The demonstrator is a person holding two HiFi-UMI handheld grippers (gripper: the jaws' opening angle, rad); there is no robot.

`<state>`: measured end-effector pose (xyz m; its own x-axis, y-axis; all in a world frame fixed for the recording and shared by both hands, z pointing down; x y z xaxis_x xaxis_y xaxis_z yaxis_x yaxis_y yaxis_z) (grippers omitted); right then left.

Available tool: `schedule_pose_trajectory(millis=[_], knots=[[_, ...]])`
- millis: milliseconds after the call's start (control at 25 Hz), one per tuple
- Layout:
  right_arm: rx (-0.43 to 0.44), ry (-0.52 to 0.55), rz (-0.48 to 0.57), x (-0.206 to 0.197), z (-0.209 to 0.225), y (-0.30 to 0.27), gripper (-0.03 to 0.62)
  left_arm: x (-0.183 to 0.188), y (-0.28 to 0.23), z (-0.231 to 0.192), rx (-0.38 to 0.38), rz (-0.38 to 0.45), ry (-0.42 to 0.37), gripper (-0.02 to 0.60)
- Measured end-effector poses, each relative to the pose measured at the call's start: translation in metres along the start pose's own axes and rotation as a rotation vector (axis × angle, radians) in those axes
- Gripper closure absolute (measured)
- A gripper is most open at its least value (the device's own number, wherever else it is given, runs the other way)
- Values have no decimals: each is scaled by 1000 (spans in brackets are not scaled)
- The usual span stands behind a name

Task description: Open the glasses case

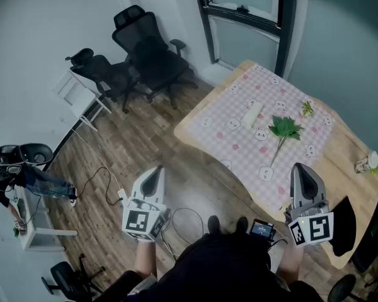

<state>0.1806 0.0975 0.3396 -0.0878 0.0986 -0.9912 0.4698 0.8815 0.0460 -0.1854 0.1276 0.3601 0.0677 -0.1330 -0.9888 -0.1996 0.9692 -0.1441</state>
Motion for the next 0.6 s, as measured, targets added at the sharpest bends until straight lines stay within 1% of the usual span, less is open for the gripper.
schedule_pose_trajectory(millis=[240, 440, 520, 600], knots=[[6, -4, 4, -3, 14, 1, 579, -3, -10, 16, -38, 8, -35, 583], [12, -29, 6, -9, 23, 4, 579, -4, -13, 26, -28, -14, -22, 583], [41, -54, 10, -14, 27, 3, 579, -4, -14, 32, -18, -23, -20, 583], [71, -60, -11, -23, 29, 1, 579, -4, -15, 36, -2, -40, -25, 583]])
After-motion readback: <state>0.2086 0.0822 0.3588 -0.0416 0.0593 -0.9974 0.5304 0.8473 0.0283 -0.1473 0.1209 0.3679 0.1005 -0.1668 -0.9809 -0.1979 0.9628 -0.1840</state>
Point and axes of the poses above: the fingertips, and each gripper's own axes: y backward along the fingers, z to its right, x out of its top, the point moved 2 cm from there along y, backward along the fingers, and after that the axes turned 7 degrees about y, right-handed, at the moved point
